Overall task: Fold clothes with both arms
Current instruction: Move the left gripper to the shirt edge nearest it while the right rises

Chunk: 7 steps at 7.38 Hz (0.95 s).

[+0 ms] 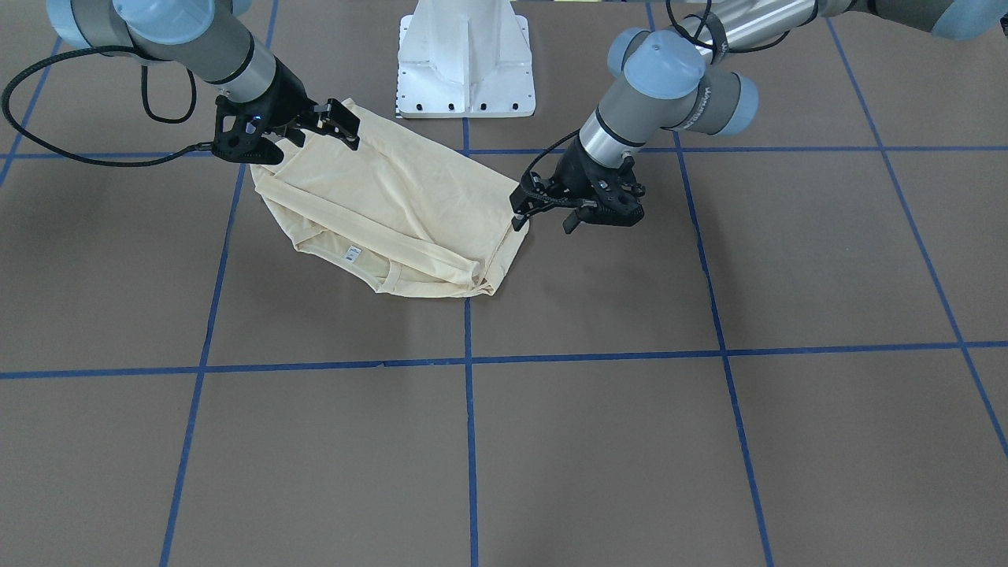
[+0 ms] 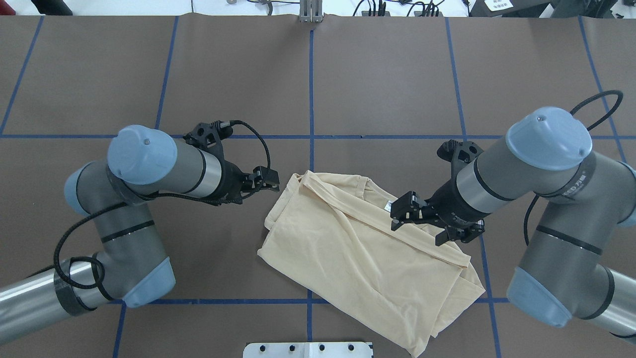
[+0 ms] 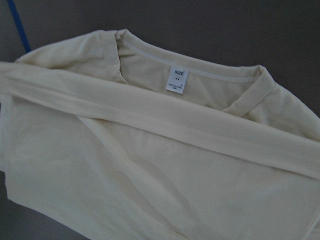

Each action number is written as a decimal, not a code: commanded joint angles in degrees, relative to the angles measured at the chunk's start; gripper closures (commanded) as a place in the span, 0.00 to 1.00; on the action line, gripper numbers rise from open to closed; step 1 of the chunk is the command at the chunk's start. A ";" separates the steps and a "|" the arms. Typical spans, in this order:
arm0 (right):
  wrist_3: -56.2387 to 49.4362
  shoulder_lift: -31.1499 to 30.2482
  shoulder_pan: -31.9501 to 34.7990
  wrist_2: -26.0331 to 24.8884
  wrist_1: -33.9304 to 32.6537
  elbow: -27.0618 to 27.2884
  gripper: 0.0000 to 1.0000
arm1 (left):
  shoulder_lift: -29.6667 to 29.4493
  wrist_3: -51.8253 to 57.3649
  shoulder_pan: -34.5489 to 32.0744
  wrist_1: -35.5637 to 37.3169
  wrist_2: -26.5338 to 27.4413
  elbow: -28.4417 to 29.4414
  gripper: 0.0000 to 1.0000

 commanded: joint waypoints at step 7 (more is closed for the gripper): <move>-0.39 3.65 2.14 -7.66 -0.01 -0.71 0.00 | 0.19 -7.12 9.14 5.46 3.35 0.36 0.04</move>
